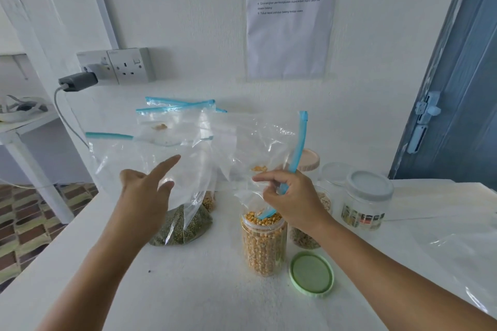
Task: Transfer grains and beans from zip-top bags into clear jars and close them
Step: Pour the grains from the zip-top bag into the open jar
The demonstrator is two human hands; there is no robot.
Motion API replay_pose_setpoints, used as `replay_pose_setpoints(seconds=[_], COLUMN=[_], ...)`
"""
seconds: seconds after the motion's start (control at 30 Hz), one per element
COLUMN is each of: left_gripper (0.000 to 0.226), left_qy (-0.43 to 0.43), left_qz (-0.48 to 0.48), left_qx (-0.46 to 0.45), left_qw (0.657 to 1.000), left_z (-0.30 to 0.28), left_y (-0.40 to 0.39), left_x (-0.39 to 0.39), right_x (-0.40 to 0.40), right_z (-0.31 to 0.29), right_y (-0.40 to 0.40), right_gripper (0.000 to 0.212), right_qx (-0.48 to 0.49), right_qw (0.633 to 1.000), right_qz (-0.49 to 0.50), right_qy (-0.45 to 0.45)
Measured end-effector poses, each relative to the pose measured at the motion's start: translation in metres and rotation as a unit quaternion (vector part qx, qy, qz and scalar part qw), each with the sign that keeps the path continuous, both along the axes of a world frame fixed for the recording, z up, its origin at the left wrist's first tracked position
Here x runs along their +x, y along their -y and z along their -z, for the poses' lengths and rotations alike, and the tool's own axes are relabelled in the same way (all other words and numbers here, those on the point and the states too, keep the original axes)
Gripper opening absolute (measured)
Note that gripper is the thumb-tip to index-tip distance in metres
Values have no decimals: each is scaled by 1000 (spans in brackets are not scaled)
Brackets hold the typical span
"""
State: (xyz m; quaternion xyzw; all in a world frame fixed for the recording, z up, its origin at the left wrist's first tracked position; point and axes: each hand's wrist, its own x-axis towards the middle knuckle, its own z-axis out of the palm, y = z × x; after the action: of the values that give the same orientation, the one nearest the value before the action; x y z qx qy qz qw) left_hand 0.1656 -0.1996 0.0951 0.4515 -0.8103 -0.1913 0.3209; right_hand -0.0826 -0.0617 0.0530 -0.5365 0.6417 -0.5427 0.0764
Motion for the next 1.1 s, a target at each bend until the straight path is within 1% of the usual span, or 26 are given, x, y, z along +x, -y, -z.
replay_pose_setpoints(seconds=[0.07,0.1,0.13,0.17,0.2,0.23,0.27,0.3,0.43,0.5,0.57,0.63,0.67,0.73,0.77,0.8,0.87,0.93,0.97,1.1], left_gripper=[45,36,26,28,32,32,32,34,35,36,45,57,56,38,31,30,36,29,25,24], left_qy=[-74,-101,-127,-153,-177,-197,-221,-246,-325,-363,-418,-468,-488,-519,-528,-528,-505,-480,-474,-453], left_qz=[41,76,117,159,186,195,197,200,194,215,232,226,226,216,211,212,225,228,223,220], left_qx=[-20,-3,59,159,266,354,415,450,509,544,556,558,555,540,529,514,478,443,430,384], left_qw=[996,992,983,962,929,893,860,835,774,726,680,647,634,626,630,642,682,722,735,774], left_z=[5,13,22,29,37,43,47,48,42,42,44,43,41,35,32,29,25,19,16,6], left_y=[-23,-34,-45,-54,-59,-59,-57,-52,-33,-28,-22,-14,-11,-8,-8,-8,-10,-12,-12,-10], left_x=[1,-1,-3,-6,-11,-16,-21,-27,-50,-60,-65,-68,-70,-73,-74,-75,-77,-79,-79,-85], right_x=[0,0,0,0,-1,-1,-1,-2,-2,-2,-4,-6,-6,-7,-7,-6,-6,-5,-5,-7], right_z=[-1,-2,-3,-3,-3,-2,-1,0,1,0,-1,-2,-3,-3,-3,-3,-2,-1,-1,1], right_y=[-1,-2,-3,-3,-3,-3,-3,-3,-5,-7,-9,-10,-10,-9,-8,-8,-7,-7,-7,-7], right_gripper=[31,31,31,30,30,30,31,31,34,34,34,34,35,36,36,36,35,34,33,31], right_qx=[9,14,16,16,14,11,9,8,4,-1,-4,-2,-2,0,4,7,12,15,17,8], right_qw=[1000,1000,1000,1000,1000,1000,999,999,999,997,996,995,995,994,994,994,992,990,989,987], right_qz=[-5,-9,-14,-18,-22,-24,-27,-31,-42,-47,-50,-54,-56,-61,-64,-68,-72,-75,-79,-71], right_qy=[10,13,14,13,12,14,16,18,32,57,72,79,83,87,86,87,98,119,127,142])
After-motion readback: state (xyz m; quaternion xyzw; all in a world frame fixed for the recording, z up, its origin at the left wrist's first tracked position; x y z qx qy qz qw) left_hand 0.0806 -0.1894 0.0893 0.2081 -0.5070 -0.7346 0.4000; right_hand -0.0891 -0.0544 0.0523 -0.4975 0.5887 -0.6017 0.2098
